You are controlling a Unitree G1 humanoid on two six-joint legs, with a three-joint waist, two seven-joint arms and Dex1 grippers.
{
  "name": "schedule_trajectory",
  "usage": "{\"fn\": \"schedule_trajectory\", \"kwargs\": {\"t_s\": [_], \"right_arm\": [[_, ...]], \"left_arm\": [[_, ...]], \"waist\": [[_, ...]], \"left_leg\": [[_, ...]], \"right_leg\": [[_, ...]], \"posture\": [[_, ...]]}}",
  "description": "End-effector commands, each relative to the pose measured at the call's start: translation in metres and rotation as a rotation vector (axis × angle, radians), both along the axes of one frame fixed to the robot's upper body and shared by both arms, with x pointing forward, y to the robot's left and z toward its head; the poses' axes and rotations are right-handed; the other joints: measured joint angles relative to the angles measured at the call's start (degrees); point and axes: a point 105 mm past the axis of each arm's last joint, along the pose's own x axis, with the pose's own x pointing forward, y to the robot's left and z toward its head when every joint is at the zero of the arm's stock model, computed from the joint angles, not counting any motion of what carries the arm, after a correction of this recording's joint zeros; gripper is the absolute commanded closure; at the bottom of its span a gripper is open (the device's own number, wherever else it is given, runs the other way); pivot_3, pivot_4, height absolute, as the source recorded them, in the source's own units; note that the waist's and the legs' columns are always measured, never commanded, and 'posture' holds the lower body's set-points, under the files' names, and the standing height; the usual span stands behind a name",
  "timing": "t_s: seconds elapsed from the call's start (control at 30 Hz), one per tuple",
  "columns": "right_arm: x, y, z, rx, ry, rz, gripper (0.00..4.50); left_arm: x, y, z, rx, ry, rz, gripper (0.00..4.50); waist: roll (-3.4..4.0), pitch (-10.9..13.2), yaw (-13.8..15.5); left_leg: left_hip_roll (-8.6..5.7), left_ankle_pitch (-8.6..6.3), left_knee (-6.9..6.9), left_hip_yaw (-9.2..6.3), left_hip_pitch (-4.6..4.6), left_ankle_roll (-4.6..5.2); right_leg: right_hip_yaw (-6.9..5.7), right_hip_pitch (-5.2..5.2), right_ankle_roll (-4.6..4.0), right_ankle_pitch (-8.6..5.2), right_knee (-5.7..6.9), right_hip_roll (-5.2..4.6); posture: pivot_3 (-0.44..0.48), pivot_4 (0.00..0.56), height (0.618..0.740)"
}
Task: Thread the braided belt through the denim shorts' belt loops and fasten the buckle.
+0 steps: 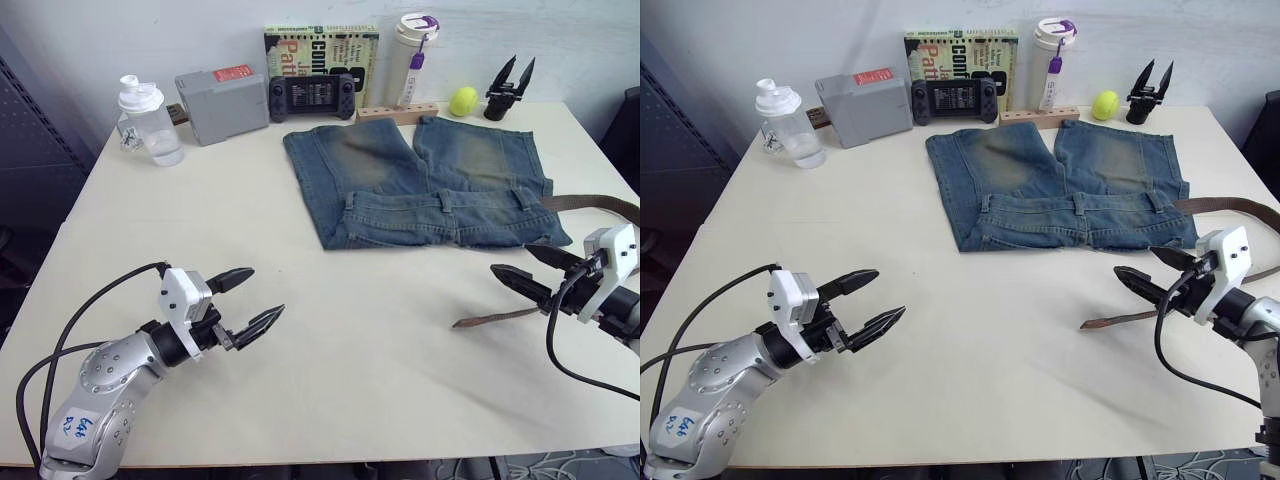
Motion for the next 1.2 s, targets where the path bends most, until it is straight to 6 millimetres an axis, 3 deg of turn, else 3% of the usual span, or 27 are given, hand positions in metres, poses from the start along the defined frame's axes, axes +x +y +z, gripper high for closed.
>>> {"fn": "schedule_trajectory", "kwargs": {"t_s": [0.03, 0.43, 0.63, 0.8, 1.07, 1.2], "right_arm": [[-0.003, -0.004, 0.015, -0.017, -0.052, -0.006, 0.00], [-0.005, -0.004, 0.015, -0.042, -0.010, 0.050, 0.00], [-0.007, -0.005, 0.020, -0.106, 0.054, 0.155, 0.00], [-0.018, 0.000, 0.026, -0.191, 0.166, 0.374, 0.00], [-0.019, -0.012, 0.013, -0.484, 0.340, 0.549, 0.00], [-0.021, -0.026, -0.006, -0.675, 0.402, 0.593, 0.00]], "left_arm": [[-0.002, -0.005, 0.008, 0.000, -0.040, -0.024, 0.03], [-0.001, -0.004, 0.006, -0.004, -0.021, -0.038, 0.03], [-0.004, -0.009, 0.007, -0.015, 0.008, -0.102, 0.03], [-0.008, -0.014, 0.006, 0.023, 0.024, -0.172, 0.03], [-0.021, -0.023, 0.004, 0.022, 0.040, -0.202, 0.03], [-0.033, -0.029, -0.001, 0.000, 0.075, -0.199, 0.03]], "waist": [[0.00, 0.0, 0.0], [0.00, 0.0, 0.0], [0.00, 0.0, 0.0], [0.07, 0.0, -0.1], [0.08, 0.1, -0.1], [0.13, 0.1, -0.2]], "left_leg": [[0.00, 0.00, 0.00, 0.00, 0.00, 0.00], [0.00, 0.00, 0.00, 0.00, 0.00, 0.00], [0.00, 0.00, 0.00, 0.00, 0.00, 0.00], [-0.01, -0.01, 0.01, 0.00, 0.00, 0.01], [0.03, -0.01, 0.01, 0.00, -0.01, 0.00], [0.03, -0.02, 0.03, 0.00, -0.02, -0.01]], "right_leg": [[0.00, 0.00, 0.00, 0.00, 0.00, 0.00], [0.00, 0.00, 0.00, 0.00, 0.00, 0.00], [0.01, 0.00, 0.00, 0.00, -0.01, 0.00], [0.00, 0.00, 0.00, 0.00, -0.01, 0.00], [-0.04, 0.00, 0.00, 0.00, -0.05, -0.01], [-0.03, 0.00, 0.00, 0.00, -0.07, -0.02]], "posture": [[0.000, 0.150, 0.722], [0.000, 0.150, 0.722], [0.000, 0.150, 0.722], [0.000, 0.150, 0.722], [0.000, 0.150, 0.722], [0.000, 0.150, 0.722]]}}
